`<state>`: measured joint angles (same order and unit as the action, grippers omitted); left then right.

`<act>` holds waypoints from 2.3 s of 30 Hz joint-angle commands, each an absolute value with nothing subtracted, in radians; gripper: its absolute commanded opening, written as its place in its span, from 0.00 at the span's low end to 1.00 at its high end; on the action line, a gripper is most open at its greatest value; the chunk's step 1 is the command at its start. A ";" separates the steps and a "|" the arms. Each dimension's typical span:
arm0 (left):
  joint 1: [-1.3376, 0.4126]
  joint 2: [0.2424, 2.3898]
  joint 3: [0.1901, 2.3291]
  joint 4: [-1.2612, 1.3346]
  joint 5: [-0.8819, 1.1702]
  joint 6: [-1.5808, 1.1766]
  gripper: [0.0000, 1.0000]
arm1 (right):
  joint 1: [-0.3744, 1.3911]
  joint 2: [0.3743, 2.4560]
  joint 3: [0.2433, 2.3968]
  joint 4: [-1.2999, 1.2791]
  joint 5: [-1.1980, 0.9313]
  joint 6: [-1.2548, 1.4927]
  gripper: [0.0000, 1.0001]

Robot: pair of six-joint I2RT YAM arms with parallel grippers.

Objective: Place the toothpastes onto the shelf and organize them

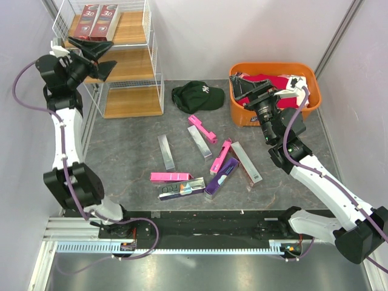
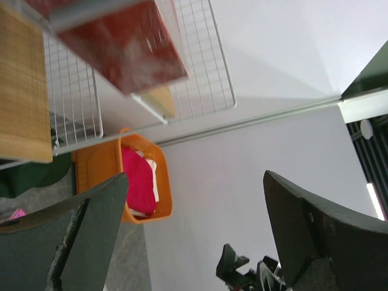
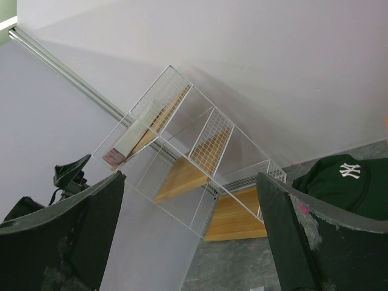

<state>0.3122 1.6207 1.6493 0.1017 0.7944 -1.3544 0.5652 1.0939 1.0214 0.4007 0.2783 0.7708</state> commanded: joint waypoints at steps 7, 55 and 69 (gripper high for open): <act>0.259 1.278 1.345 -0.138 0.736 -0.962 1.00 | 0.563 1.086 1.009 0.388 0.258 0.767 0.98; -0.405 1.424 0.936 -0.299 0.408 -0.669 1.00 | 0.514 1.503 0.925 -0.405 0.247 0.414 0.98; -0.403 1.427 0.930 -0.278 0.428 -0.686 0.99 | 0.505 1.597 0.933 -0.374 0.210 0.403 0.74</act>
